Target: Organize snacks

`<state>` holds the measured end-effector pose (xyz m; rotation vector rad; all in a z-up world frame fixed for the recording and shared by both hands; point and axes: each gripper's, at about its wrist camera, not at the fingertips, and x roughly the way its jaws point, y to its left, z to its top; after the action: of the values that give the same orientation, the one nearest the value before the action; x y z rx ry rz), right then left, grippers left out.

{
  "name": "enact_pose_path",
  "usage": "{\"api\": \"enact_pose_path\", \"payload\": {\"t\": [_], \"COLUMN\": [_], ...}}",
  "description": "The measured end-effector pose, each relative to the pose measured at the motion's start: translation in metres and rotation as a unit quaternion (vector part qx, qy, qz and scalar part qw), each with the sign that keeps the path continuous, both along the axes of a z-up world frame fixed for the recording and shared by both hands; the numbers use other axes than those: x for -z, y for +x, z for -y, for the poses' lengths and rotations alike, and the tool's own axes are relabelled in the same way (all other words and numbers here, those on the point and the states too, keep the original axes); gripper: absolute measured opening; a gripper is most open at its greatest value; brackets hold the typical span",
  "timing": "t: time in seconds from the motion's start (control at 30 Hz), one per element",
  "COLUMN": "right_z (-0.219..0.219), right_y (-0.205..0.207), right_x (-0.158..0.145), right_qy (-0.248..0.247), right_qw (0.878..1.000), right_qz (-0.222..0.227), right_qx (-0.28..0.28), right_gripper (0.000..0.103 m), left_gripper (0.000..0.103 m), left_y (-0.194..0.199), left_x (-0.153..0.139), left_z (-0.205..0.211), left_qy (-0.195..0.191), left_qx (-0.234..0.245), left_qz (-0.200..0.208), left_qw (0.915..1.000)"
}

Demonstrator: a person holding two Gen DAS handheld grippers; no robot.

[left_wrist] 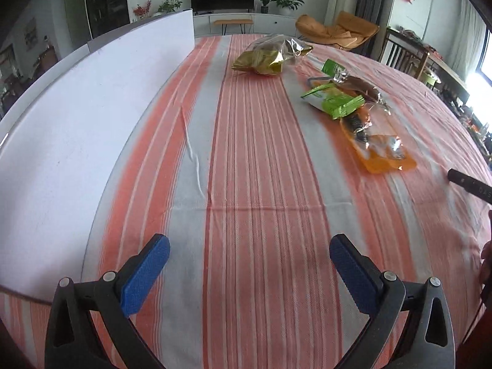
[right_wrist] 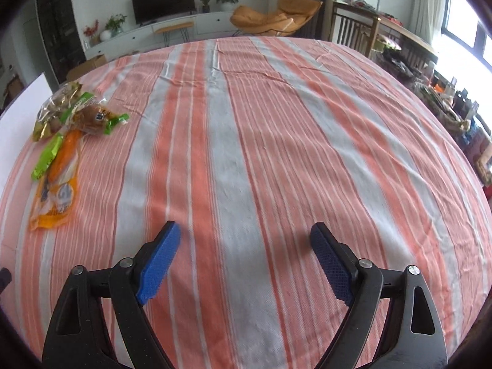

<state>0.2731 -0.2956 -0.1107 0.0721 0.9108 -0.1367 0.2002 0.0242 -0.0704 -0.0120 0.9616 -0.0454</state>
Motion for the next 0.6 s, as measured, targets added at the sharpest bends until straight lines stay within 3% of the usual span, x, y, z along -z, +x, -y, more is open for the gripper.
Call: {"api": "enact_pose_path", "payload": {"t": [0.6], "right_z": [0.0070], "right_y": [0.0026], "right_x": [0.0025], "right_qy": [0.003], "right_qw": [1.000], "right_qz": [0.005], "right_qx": [0.018], "right_gripper": [0.094], "left_gripper": [0.103], "left_y": [-0.0027], "left_x": [0.0017], "left_z": [0.0016], "left_qy": [0.011], "left_qx": [-0.002], "left_qz": [0.012], "left_qw": [0.9999]}}
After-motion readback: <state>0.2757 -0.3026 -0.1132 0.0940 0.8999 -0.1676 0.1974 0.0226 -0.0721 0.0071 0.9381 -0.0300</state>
